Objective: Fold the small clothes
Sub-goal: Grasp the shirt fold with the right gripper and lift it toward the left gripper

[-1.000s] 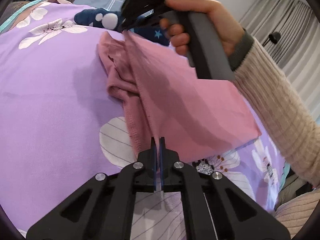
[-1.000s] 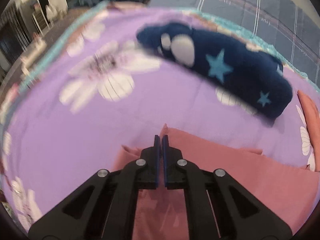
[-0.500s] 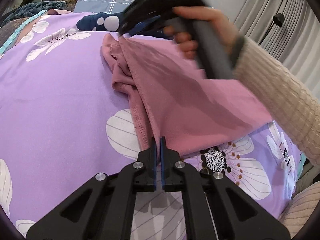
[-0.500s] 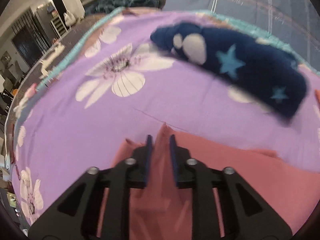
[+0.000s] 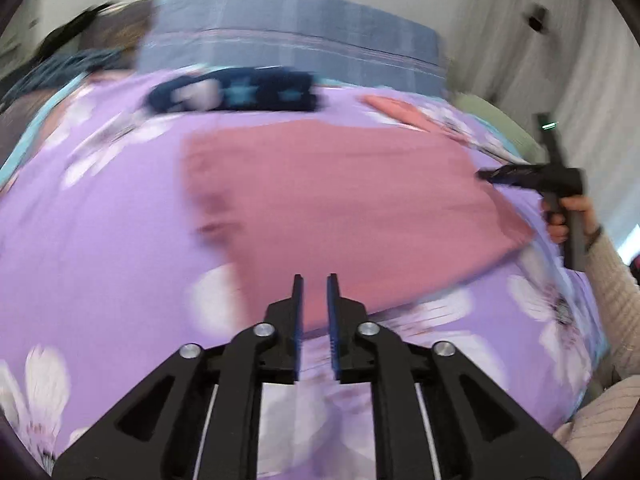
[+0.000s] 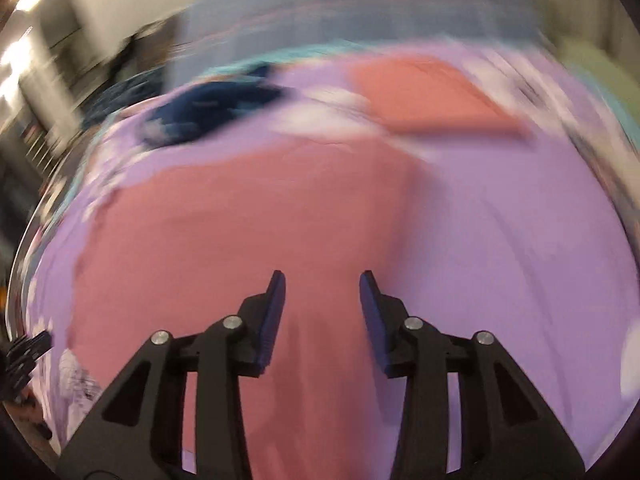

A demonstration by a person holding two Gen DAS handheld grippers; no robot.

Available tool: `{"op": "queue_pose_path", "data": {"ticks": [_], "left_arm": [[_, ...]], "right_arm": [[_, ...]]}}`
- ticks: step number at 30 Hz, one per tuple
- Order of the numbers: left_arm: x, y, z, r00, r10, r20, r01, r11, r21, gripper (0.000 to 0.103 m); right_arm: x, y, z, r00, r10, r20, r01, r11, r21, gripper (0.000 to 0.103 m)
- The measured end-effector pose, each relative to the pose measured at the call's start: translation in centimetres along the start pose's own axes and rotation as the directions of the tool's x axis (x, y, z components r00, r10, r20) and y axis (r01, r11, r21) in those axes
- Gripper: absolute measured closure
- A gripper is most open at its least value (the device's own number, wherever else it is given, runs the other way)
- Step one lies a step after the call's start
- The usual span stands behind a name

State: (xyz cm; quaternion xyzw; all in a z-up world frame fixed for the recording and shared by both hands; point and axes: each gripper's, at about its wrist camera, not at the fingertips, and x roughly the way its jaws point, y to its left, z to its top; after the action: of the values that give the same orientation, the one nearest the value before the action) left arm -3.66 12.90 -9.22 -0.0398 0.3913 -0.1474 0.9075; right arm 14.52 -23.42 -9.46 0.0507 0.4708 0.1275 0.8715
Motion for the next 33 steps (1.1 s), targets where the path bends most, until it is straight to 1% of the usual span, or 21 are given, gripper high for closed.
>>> {"op": "queue_pose_path", "data": {"ticks": [1,3,4,6,7,8,9,10,12,15,16,19,23,24,25,26,27,28,29,30,33], "left_arm": [[0.8,-1.6,0.5,0.999,-0.029,-0.016,0.029,0.999,0.030,0.084],[3.2,-6.0,1.7,0.995,-0.080,-0.063,0.087,0.990,0.115,0.082],[4.6,-8.7,2.3,0.991,-0.102,-0.087,0.116,0.978,0.171,0.082],[7.2,-14.1,3.3,0.977,-0.171,-0.127,0.199,0.946,0.256,0.078],[8.3,-15.8,3.7,0.970,-0.198,-0.141,0.231,0.932,0.280,0.072],[9.3,-17.7,3.9,0.963,-0.223,-0.154,0.261,0.916,0.306,0.068],[10.6,-20.1,4.1,0.956,-0.237,-0.171,0.284,0.892,0.352,0.063],[11.4,-21.6,4.1,0.957,-0.228,-0.181,0.282,0.879,0.384,0.061],[13.6,-24.5,3.7,0.964,-0.177,-0.200,0.252,0.853,0.456,0.055],[15.5,-26.4,3.2,0.975,-0.105,-0.196,0.193,0.838,0.511,0.051],[16.1,-26.8,3.1,0.979,-0.080,-0.190,0.170,0.834,0.526,0.050],[16.5,-26.9,3.3,0.982,-0.062,-0.178,0.148,0.837,0.526,0.047],[17.1,-27.0,4.0,0.984,-0.064,-0.169,0.142,0.853,0.502,0.047],[17.2,-26.9,4.2,0.983,-0.068,-0.168,0.145,0.855,0.498,0.051],[17.4,-26.8,4.3,0.983,-0.078,-0.167,0.152,0.857,0.493,0.066],[17.5,-26.6,4.4,0.981,-0.092,-0.172,0.166,0.857,0.489,0.072],[17.7,-26.4,4.5,0.978,-0.104,-0.179,0.180,0.857,0.482,0.079],[17.8,-26.1,4.6,0.973,-0.134,-0.187,0.208,0.859,0.468,0.088],[17.8,-26.1,4.7,0.971,-0.146,-0.188,0.219,0.857,0.466,0.091],[17.7,-25.9,4.7,0.969,-0.162,-0.187,0.233,0.853,0.467,0.095],[16.8,-26.4,4.1,0.963,-0.197,-0.185,0.265,0.822,0.503,0.097]], "right_arm": [[0.6,-2.6,-1.2,0.999,0.010,-0.041,-0.007,0.999,0.053,0.063],[0.4,-4.8,-2.7,0.991,0.134,-0.005,-0.132,0.985,0.109,0.063],[-0.1,-5.3,-3.1,0.987,0.161,0.015,-0.161,0.980,0.113,0.063],[-1.0,-5.5,-2.9,0.984,0.172,0.039,-0.175,0.979,0.101,0.061],[-1.4,-5.6,-2.4,0.983,0.176,0.049,-0.180,0.979,0.098,0.059],[-1.6,-5.8,-1.9,0.982,0.183,0.055,-0.187,0.977,0.098,0.058],[-1.9,-6.3,-1.4,0.979,0.193,0.061,-0.199,0.975,0.100,0.058],[-2.0,-6.6,-0.4,0.975,0.213,0.066,-0.219,0.971,0.100,0.058],[-1.5,-7.2,1.4,0.970,0.239,0.054,-0.243,0.965,0.103,0.058],[0.1,-7.7,3.4,0.968,0.249,0.016,-0.249,0.960,0.129,0.055],[1.1,-8.1,4.0,0.963,0.269,0.001,-0.266,0.952,0.152,0.052],[3.2,-8.7,5.1,0.942,0.335,-0.013,-0.325,0.924,0.203,0.049],[5.3,-8.8,6.5,0.924,0.382,-0.011,-0.369,0.899,0.237,0.048],[5.5,-8.8,6.8,0.921,0.391,-0.003,-0.378,0.893,0.242,0.048],[5.8,-9.0,7.1,0.916,0.401,0.010,-0.391,0.887,0.247,0.048],[6.0,-9.0,7.4,0.915,0.404,0.016,-0.395,0.885,0.246,0.050],[6.1,-9.0,7.5,0.916,0.402,0.018,-0.394,0.887,0.241,0.054],[6.4,-8.9,7.6,0.923,0.384,0.014,-0.377,0.898,0.227,0.063],[6.6,-8.6,7.8,0.932,0.362,0.009,-0.356,0.911,0.209,0.083],[6.6,-8.3,7.9,0.934,0.357,0.010,-0.352,0.916,0.195,0.092],[5.0,-7.7,8.6,0.916,0.392,0.085,-0.400,0.903,0.156,0.095]]}}
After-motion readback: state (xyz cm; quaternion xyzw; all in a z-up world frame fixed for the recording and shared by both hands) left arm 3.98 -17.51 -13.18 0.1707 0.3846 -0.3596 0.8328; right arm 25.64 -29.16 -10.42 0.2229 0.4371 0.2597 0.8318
